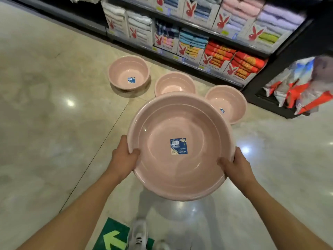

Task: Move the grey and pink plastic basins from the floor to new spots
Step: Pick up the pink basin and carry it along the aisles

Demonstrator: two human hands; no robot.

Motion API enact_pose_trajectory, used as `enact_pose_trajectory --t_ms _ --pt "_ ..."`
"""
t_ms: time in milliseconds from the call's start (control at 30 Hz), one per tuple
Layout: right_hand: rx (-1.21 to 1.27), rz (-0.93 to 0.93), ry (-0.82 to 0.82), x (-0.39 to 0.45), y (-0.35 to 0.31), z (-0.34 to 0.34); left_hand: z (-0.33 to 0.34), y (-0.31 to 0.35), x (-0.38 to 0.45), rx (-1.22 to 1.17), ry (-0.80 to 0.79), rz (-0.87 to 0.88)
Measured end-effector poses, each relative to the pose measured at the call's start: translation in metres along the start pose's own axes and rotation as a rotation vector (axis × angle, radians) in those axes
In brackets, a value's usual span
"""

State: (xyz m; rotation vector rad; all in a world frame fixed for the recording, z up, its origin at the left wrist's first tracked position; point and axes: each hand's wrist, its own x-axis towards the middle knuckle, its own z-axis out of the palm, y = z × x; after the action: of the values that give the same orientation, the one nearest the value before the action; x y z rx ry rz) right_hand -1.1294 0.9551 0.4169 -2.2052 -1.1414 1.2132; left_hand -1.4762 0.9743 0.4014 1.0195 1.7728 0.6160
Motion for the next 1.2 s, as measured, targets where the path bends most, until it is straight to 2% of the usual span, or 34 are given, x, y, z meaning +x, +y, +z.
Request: enact_pose_trajectory --t_ms 267,500,700,900,1200 --pt "0.076 0.142 0.157 0.077 0.013 -0.068 0.098 0.080 0.101 0.069 -0.195 0.041" --pt "0.088 0.239 0.221 0.152 0.018 -0.118 0.173 0.148 0.175 0.127 -0.283 0.022" --pt "0.099 0.280 0.252 0.252 0.030 -0.156 0.253 0.202 0.252 0.164 -0.321 0.050" --pt "0.029 0.316 0.289 0.363 0.050 -0.173 0.326 0.210 0.345 0.229 -0.343 0.078" --pt "-0.009 0.383 0.343 0.477 0.078 -0.149 0.401 0.201 0.453 0.379 -0.367 0.055"
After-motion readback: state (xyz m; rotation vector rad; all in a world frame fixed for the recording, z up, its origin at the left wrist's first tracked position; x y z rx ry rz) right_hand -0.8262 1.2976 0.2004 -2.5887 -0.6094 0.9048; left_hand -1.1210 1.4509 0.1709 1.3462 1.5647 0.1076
